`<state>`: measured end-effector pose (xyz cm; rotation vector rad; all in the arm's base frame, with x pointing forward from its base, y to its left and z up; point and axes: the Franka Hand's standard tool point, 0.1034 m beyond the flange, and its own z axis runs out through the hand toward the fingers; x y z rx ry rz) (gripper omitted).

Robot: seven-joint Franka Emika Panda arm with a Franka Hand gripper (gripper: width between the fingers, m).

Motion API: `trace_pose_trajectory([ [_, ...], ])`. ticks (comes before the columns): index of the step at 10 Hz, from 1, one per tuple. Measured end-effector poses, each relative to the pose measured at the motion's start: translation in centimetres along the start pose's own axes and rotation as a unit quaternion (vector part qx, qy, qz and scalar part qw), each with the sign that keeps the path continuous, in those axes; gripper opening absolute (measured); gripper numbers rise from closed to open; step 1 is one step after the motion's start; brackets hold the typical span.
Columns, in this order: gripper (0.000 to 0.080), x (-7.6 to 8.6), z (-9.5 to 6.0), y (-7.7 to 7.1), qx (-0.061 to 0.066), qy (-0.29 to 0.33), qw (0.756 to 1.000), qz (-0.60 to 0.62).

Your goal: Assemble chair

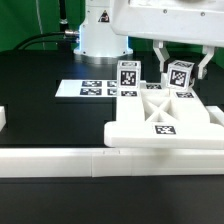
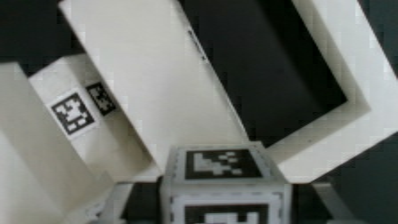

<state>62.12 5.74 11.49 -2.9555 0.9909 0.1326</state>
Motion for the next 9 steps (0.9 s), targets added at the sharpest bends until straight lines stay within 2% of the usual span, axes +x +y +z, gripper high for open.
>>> trace_pose_trajectory([
  [1, 0.0284, 0.17, -0.03, 0.54, 0.0, 0.001, 0.999, 0.054],
  [2, 0.0284, 0.09, 0.01, 0.72, 0.008, 0.002, 0.992, 0.125],
  [4, 0.0284, -0.22, 0.12, 1.09, 0.039, 0.006, 0.961, 0.275],
  [6, 0.0284, -0.44, 0.11, 0.56, 0.045, 0.006, 0.932, 0.36],
  [8, 0.029, -0.5, 0.2, 0.46, 0.048, 0.002, 0.928, 0.37],
  [9, 0.0483, -0.54, 0.19, 0.45, 0.047, 0.002, 0.935, 0.351],
])
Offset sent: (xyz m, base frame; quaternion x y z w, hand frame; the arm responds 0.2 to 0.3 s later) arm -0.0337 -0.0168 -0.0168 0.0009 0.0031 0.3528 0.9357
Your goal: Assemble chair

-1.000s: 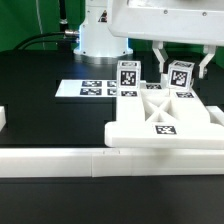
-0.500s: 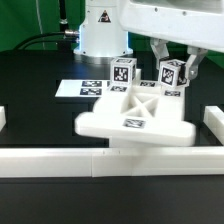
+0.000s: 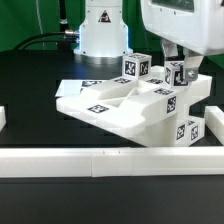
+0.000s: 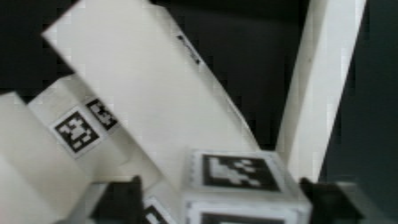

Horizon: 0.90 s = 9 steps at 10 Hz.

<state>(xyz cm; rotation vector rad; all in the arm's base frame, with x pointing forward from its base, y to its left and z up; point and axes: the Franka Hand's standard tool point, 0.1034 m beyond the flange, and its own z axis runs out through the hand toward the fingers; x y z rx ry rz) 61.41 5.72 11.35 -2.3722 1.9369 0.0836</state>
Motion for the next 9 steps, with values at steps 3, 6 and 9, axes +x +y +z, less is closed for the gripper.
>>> trace_pose_trajectory([
  [3, 0.064, -0.13, -0.05, -0.07, -0.001, -0.001, 0.995, -0.095],
  [6, 0.0648, -0.09, -0.03, -0.01, -0.005, 0.001, 0.974, -0.228],
  [9, 0.0649, -0.57, -0.35, -0.51, -0.014, 0.005, 0.923, -0.384],
])
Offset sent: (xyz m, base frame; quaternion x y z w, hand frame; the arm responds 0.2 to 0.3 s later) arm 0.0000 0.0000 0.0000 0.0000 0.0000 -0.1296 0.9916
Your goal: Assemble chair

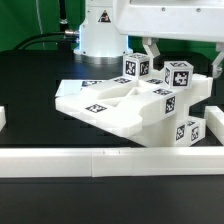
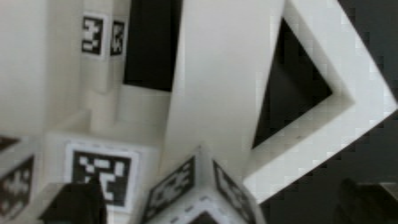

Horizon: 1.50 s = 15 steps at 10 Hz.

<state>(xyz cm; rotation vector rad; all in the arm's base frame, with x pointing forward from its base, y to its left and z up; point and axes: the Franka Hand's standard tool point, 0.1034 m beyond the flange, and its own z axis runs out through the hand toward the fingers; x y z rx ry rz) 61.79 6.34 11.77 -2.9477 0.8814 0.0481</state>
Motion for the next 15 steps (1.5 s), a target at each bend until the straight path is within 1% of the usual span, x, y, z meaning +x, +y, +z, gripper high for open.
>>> trace_pose_trajectory([
  [1, 0.0649, 0.1, -0.1, -0.1, 0.0, 0.001, 0.999, -0.045],
  [3, 0.0649, 0.2, -0.1, -0.1, -0.004, 0.002, 0.988, -0.155],
  [5, 0.0649, 0.3, 0.0, 0.1, -0.01, 0.003, 0.972, -0.233],
  [6, 0.0649, 0.4, 0.0, 0.4, -0.016, 0.003, 0.958, -0.287],
  [7, 0.0649, 0.6, 0.1, 0.8, -0.017, 0.002, 0.946, -0.325],
  [9, 0.0649, 0.6, 0.2, 1.1, -0.017, 0.002, 0.94, -0.34],
  [10, 0.0537, 0.6, 0.2, 1.1, -0.018, 0.002, 0.941, -0.339],
  [11, 0.0399, 0.6, 0.2, 1.1, -0.018, 0.002, 0.941, -0.339],
  [12, 0.028, 0.6, 0.2, 1.1, -0.018, 0.002, 0.941, -0.339],
  [14, 0.0282, 0.6, 0.2, 1.1, -0.017, 0.003, 0.946, -0.323],
  [15, 0.0282, 0.8, 0.2, 0.9, -0.011, 0.018, 0.964, -0.264],
])
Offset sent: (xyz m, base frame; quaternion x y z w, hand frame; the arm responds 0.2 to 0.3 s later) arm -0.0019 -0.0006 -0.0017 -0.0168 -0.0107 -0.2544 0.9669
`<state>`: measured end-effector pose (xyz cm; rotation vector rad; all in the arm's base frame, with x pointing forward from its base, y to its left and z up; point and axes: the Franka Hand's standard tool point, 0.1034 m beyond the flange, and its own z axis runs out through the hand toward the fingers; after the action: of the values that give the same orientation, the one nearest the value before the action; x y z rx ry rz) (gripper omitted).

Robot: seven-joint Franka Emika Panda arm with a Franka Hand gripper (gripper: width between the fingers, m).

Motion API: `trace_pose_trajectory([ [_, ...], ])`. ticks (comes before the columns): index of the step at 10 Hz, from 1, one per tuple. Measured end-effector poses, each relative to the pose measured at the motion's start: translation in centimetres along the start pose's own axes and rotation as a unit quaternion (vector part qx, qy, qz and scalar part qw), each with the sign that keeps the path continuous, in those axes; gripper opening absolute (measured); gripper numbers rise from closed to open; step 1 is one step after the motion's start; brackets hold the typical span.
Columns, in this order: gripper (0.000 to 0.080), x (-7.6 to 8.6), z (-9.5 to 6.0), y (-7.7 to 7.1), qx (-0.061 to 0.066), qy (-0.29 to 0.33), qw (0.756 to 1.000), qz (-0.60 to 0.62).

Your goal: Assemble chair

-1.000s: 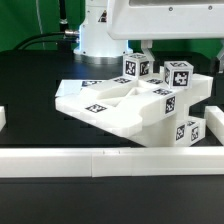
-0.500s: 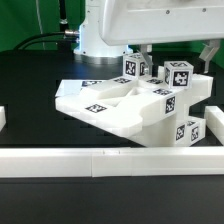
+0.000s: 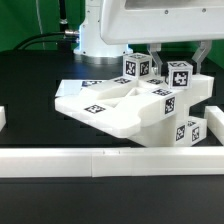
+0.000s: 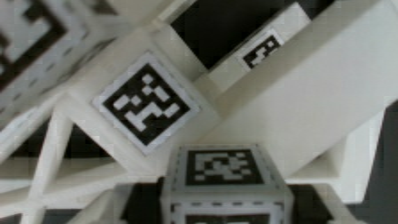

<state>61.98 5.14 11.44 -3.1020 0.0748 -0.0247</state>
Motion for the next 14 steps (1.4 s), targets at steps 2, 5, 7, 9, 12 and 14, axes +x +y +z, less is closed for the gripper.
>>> trace_pose_trajectory([
  [2, 0.0282, 0.4, 0.0, 0.0, 0.01, 0.018, 0.99, 0.136],
  [5, 0.0284, 0.7, 0.1, -0.2, 0.029, 0.035, 0.947, 0.318],
  [7, 0.0284, 0.7, 0.1, -0.2, 0.032, 0.033, 0.921, 0.388],
  [9, 0.0284, 0.7, 0.1, -0.3, 0.038, 0.032, 0.891, 0.451],
  [12, 0.0284, 1.3, -0.1, -0.8, 0.065, 0.046, 0.813, 0.577],
  [14, 0.0284, 1.4, -0.2, -1.0, 0.072, 0.041, 0.779, 0.622],
])
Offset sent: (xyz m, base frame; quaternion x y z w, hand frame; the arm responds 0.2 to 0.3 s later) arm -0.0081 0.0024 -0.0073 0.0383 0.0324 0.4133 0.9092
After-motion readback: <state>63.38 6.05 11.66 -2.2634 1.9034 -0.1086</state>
